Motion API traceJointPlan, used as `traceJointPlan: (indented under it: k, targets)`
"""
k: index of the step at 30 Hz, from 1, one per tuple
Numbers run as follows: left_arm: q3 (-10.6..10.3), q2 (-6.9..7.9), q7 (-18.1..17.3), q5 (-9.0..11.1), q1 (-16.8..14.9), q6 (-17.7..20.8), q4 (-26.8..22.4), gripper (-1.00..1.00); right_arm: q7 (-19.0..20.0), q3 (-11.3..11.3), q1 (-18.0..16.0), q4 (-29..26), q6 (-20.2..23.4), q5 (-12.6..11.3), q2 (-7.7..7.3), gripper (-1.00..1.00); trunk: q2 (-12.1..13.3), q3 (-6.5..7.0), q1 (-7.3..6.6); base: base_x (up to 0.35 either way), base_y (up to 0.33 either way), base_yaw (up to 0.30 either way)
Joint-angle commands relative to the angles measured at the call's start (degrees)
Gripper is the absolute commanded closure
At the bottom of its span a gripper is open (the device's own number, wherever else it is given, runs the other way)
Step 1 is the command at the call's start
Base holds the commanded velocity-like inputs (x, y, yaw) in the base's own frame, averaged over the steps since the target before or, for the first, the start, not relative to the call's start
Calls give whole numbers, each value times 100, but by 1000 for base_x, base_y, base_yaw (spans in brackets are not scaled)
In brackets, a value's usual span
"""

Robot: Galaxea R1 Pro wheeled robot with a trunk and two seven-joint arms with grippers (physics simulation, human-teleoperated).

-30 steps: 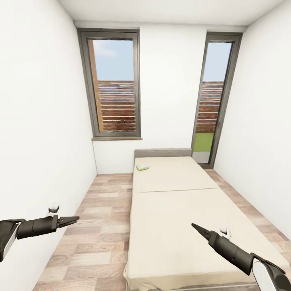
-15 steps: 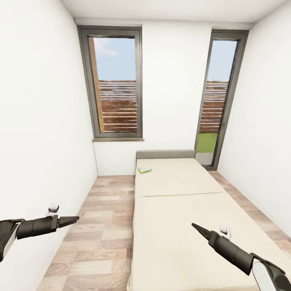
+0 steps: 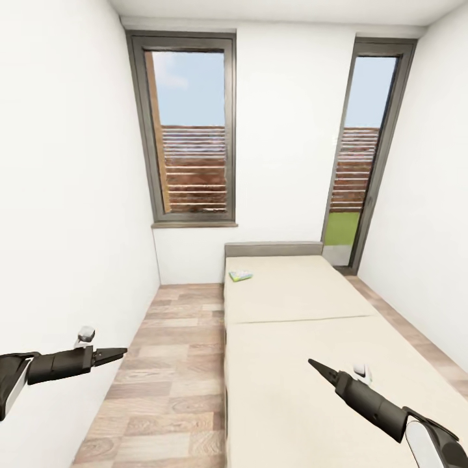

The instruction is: Put all the toys in the child's room - the three board games (two on the bed and one on the table), the two jigsaw puzzles on the table, and the tennis ball on the table - inside the toy box on the table in the child's room.

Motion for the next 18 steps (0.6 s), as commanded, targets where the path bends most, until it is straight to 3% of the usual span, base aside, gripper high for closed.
traceJointPlan:
  k: [1, 9, 18]
  targets:
    - [5, -1, -27, -8, -2, 57, 2, -100, 8, -7, -2, -1, 37, -18, -1, -100, -4, -12, 4, 179, 109, 0]
    - [5, -1, -24, -6, -2, 52, 6, -100, 8, -7, -2, -1, 32, -13, 2, -100, -4, -67, 4, 60, 51, 0]
    - [5, -3, -22, -5, -2, 52, 10, -100, 9, -7, -2, -1, 29, -14, 3, -100, -4, -89, 4, 86, 135, 0]
